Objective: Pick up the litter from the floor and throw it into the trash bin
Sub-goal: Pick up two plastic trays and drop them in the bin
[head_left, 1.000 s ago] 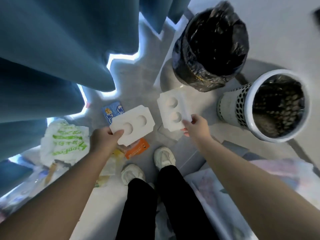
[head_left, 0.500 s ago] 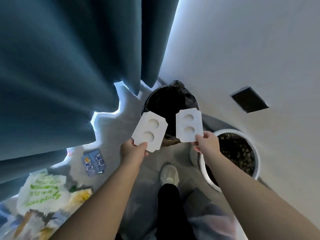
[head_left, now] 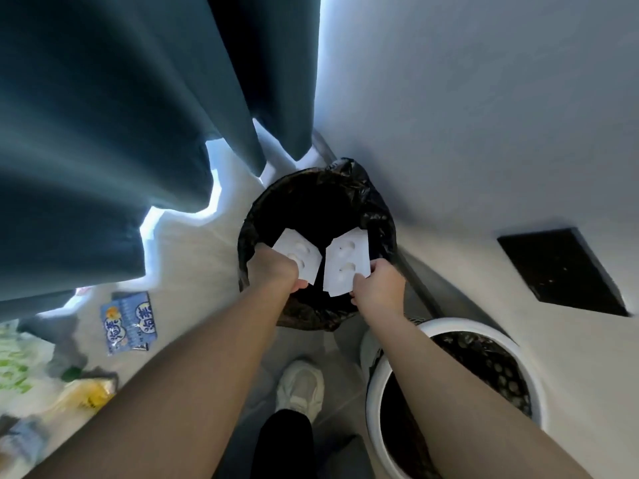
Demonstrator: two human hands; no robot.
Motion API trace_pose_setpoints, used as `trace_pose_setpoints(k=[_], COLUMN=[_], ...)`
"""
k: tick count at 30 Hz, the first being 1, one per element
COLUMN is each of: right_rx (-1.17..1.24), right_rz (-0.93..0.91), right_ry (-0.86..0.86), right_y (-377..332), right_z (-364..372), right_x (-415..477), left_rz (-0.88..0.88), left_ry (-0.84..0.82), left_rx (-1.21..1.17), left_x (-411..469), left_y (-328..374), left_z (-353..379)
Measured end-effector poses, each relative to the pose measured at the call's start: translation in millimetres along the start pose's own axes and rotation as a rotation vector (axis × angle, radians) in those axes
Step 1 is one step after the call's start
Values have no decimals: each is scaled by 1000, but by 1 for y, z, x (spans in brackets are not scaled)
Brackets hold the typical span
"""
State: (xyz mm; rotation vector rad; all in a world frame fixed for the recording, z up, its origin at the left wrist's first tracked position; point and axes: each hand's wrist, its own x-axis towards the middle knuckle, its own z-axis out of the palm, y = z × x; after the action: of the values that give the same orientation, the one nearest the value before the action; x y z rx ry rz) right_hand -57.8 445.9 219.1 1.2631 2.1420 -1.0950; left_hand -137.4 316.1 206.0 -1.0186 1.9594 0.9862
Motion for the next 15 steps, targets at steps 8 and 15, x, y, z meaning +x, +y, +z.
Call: trace_pose_setpoints(k=[8,15], right_rx=[-205,-416], right_rz=[10,-113], right_ry=[-18,-90], right_y=[-21,-29], right_z=[38,31], right_x=[48,16], left_rz=[-95,601], left_ry=[-70,-84], left_rx=[-41,629], left_x=[19,-28], left_y=[-7,-23], left_z=[16,-31])
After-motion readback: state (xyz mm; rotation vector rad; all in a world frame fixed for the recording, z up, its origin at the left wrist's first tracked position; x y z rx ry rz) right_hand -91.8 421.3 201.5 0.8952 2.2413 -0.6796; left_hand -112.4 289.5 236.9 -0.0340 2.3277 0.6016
